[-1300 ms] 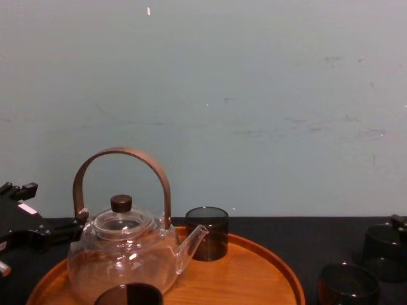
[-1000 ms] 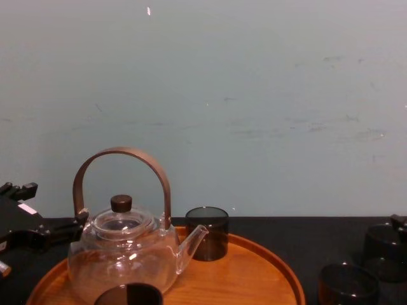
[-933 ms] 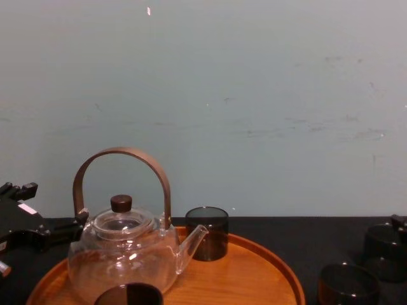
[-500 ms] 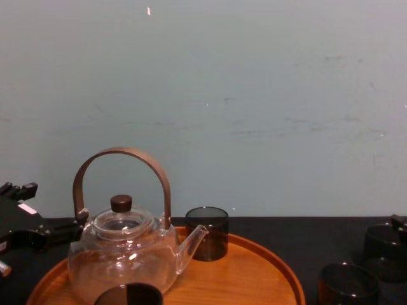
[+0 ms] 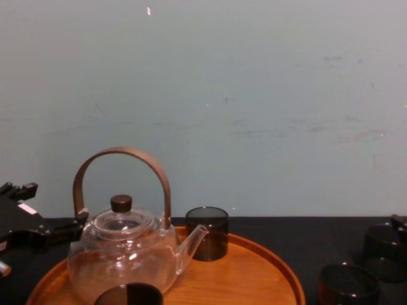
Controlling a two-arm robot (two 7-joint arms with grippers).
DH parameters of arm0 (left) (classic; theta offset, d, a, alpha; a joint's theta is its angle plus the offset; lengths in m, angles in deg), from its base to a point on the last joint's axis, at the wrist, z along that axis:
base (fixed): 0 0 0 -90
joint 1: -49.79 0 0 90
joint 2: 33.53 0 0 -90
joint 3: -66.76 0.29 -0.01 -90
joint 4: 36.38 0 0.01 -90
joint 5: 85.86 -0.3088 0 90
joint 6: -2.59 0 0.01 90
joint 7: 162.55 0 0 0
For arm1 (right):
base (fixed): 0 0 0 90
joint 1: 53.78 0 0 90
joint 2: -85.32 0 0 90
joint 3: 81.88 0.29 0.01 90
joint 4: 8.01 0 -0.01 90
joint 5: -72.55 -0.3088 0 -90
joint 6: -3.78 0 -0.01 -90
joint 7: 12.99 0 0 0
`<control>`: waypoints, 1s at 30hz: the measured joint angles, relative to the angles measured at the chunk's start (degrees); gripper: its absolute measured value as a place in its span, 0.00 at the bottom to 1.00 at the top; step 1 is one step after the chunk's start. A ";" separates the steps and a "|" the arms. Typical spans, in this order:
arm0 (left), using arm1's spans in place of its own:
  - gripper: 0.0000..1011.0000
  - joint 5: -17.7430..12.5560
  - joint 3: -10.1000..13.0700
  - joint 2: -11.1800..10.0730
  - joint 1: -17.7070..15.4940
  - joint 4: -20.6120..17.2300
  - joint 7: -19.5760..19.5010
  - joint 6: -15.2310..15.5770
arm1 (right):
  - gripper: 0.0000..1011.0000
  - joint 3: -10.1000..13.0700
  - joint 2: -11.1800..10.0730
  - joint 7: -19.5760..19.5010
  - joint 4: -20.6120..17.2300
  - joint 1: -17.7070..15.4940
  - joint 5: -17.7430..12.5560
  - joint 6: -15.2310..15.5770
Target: Pick up the glass from the table and place it on the tray.
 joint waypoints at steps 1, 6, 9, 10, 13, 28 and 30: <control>1.00 0.00 0.00 0.00 0.00 0.00 0.00 0.00 | 0.99 0.00 0.00 0.00 0.00 0.00 0.00 0.00; 1.00 0.00 0.00 0.00 0.00 0.00 0.00 0.00 | 0.99 0.00 0.00 0.00 0.00 0.00 0.00 0.00; 1.00 0.00 0.00 0.00 0.00 0.00 0.00 0.00 | 0.99 0.00 0.00 0.00 0.00 0.00 0.00 0.00; 1.00 0.00 0.00 0.00 0.00 0.00 0.00 0.00 | 0.99 0.00 0.00 0.00 0.00 0.00 0.00 0.00; 1.00 0.00 0.00 0.00 0.00 0.00 0.00 0.00 | 0.99 0.06 0.01 0.06 0.00 -0.01 0.00 0.00; 1.00 0.00 0.00 0.00 0.00 0.00 0.00 0.00 | 0.99 4.12 -3.17 3.66 -9.15 -8.91 -2.30 -0.20; 1.00 0.00 0.00 0.00 0.00 0.00 0.00 0.00 | 0.99 4.69 -3.63 3.71 -10.69 -10.41 -2.36 -0.24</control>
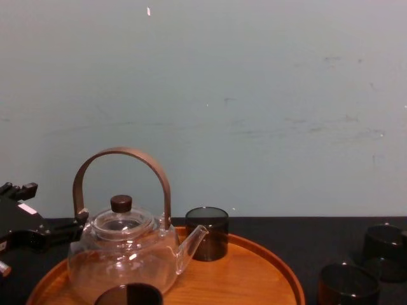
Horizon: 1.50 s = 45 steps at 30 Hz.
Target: Pick up the glass from the table and place it on the tray.
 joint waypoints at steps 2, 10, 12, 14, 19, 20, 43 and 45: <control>1.00 0.00 0.00 0.00 0.00 0.00 0.00 0.00 | 0.99 0.34 -0.28 0.07 -1.05 -1.05 0.00 -0.11; 1.00 0.00 0.00 0.00 0.00 0.00 0.00 0.00 | 0.99 1.09 -0.75 1.52 -4.63 -4.94 0.09 -0.65; 1.00 0.00 0.00 0.00 0.00 0.00 0.00 0.00 | 0.99 1.06 -0.49 2.39 -4.94 -5.37 0.04 -0.72; 1.00 0.00 0.00 0.00 0.00 0.00 0.00 0.00 | 0.99 0.96 -0.23 2.98 -4.98 -5.52 -0.06 -0.74; 1.00 0.00 0.00 0.00 0.00 0.00 0.00 0.00 | 0.99 0.45 0.92 5.11 -3.96 -5.16 -0.31 -0.79; 1.00 0.00 0.00 0.00 0.00 0.00 0.00 0.00 | 0.99 0.39 1.11 5.41 -3.75 -5.06 -0.33 -0.77; 1.00 0.00 0.00 0.00 0.00 0.00 0.00 0.00 | 0.99 0.60 5.18 11.53 1.04 -3.22 -0.39 0.56; 1.00 0.00 0.00 0.00 0.00 0.00 0.00 0.00 | 0.99 0.71 5.54 11.98 1.41 -3.07 -0.40 0.72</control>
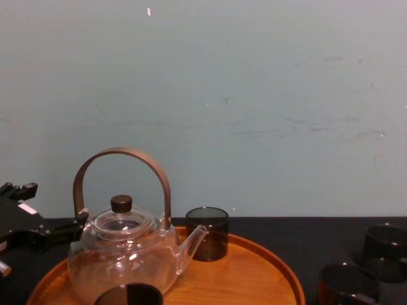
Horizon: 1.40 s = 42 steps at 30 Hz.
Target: Pick up the glass from the table and place it on the tray.
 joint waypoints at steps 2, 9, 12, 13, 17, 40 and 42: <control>1.00 0.00 -0.01 0.00 0.00 0.00 0.00 0.00 | 0.99 0.12 0.35 0.43 0.41 0.15 0.03 0.15; 1.00 0.00 0.00 0.00 0.00 0.00 0.00 0.00 | 0.99 0.46 1.47 1.45 1.75 0.68 0.61 0.47; 1.00 0.00 -0.01 0.00 0.00 0.00 0.00 0.00 | 0.99 0.66 1.91 1.72 2.29 0.90 0.97 0.63; 1.00 0.00 0.00 0.00 0.00 0.00 0.00 0.00 | 0.99 0.70 2.05 1.78 2.44 0.97 1.07 0.66; 1.00 0.00 0.00 0.00 0.00 0.00 0.00 0.00 | 0.99 0.91 2.76 2.39 3.41 1.37 1.59 0.87; 1.00 0.00 0.00 0.00 0.00 0.00 0.00 0.00 | 0.99 1.49 7.53 7.10 11.21 6.80 2.92 1.80; 1.00 0.00 0.00 0.00 0.00 0.00 0.00 0.00 | 0.99 1.50 8.00 7.82 12.22 7.54 3.11 1.74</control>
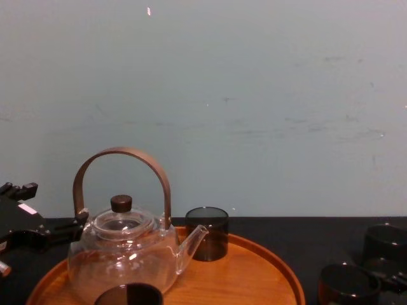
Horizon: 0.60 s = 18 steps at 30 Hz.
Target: Pick up the glass from the table and place it on the tray.
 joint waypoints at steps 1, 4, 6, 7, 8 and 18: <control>1.00 0.00 0.00 0.00 0.00 0.00 0.00 0.00 | 0.99 0.00 0.14 0.29 0.30 0.24 0.04 -0.03; 1.00 0.00 0.00 0.00 0.00 0.00 0.00 0.00 | 0.99 0.00 0.79 1.33 1.59 1.28 0.10 -0.19; 1.00 0.00 0.00 0.00 0.00 0.00 0.00 0.00 | 0.99 0.00 1.24 2.29 2.61 2.02 0.05 -0.47; 1.00 0.00 0.00 0.00 0.00 0.00 0.00 0.00 | 0.99 0.00 1.40 2.71 2.98 2.30 -0.05 -0.62; 1.00 0.00 0.00 0.00 0.00 0.00 0.00 0.00 | 0.99 -0.04 1.61 3.09 3.41 2.60 -0.17 -0.82; 1.00 0.00 0.00 0.00 0.00 0.00 0.00 0.00 | 0.99 -0.18 1.99 3.96 4.29 3.17 -0.65 -1.47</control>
